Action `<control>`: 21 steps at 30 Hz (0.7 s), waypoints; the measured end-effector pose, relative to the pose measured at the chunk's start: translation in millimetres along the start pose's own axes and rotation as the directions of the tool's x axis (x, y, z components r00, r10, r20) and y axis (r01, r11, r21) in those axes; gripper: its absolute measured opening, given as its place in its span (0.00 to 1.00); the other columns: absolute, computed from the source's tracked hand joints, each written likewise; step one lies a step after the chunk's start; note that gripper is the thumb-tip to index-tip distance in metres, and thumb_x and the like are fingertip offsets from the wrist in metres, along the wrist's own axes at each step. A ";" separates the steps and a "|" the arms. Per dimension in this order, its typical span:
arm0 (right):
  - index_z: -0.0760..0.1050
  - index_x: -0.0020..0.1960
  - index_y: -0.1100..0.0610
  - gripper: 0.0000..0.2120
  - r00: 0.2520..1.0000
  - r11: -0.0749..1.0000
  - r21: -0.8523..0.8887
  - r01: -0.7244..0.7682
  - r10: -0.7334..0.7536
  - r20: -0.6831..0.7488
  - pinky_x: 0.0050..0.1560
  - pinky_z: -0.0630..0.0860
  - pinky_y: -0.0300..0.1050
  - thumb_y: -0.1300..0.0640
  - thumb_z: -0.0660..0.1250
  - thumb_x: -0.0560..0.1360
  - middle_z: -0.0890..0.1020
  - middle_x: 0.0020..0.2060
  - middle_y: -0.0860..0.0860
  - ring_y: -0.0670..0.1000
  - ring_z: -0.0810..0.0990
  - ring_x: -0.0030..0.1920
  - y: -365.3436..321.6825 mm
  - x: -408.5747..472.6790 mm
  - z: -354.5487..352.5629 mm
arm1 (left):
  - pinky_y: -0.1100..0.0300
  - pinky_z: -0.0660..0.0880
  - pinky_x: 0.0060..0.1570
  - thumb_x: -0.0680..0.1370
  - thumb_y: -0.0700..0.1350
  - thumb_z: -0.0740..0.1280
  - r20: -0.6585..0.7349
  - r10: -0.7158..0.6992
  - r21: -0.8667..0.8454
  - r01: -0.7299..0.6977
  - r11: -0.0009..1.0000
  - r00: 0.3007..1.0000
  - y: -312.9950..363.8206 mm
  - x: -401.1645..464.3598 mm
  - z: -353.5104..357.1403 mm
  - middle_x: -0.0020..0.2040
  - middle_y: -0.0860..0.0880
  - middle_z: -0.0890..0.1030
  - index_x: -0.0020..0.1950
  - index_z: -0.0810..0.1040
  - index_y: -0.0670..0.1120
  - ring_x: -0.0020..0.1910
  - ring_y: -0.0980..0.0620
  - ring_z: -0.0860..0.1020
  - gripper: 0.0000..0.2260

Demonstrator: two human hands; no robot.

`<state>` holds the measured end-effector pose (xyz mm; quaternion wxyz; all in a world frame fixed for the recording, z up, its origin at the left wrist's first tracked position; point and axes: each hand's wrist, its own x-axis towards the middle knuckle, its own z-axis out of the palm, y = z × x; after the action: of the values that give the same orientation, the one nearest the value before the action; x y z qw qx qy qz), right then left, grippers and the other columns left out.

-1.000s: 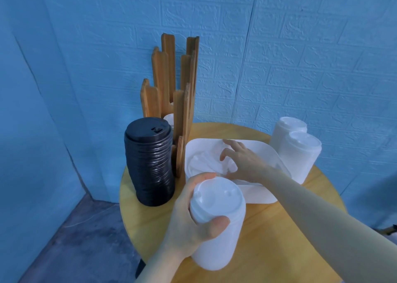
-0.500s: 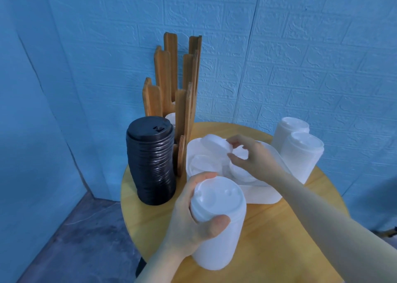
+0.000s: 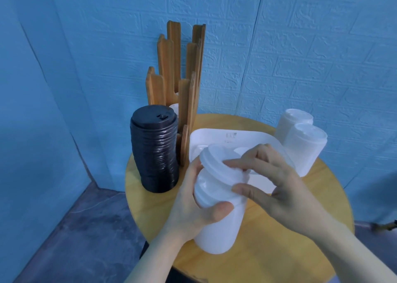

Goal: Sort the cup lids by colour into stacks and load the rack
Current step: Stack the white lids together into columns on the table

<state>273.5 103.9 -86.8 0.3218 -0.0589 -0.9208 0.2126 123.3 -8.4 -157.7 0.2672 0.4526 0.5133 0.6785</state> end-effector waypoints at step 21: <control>0.75 0.66 0.43 0.23 0.904 0.818 0.446 -0.363 0.192 0.383 0.74 0.56 0.48 0.48 0.71 0.71 0.68 0.72 0.39 0.41 0.60 0.75 7.9 -1.0 -15.0 | 0.52 0.76 0.62 0.60 0.71 0.76 -0.003 0.023 0.110 -0.023 0.994 1.000 -1.1 -0.8 -2.3 0.65 0.59 0.76 0.67 0.70 0.67 0.67 0.52 0.75 0.37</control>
<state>283.4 116.1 -80.2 0.1368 -0.0721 -0.8528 0.4988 121.5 -9.7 -159.2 0.2327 0.4710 0.5453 0.6532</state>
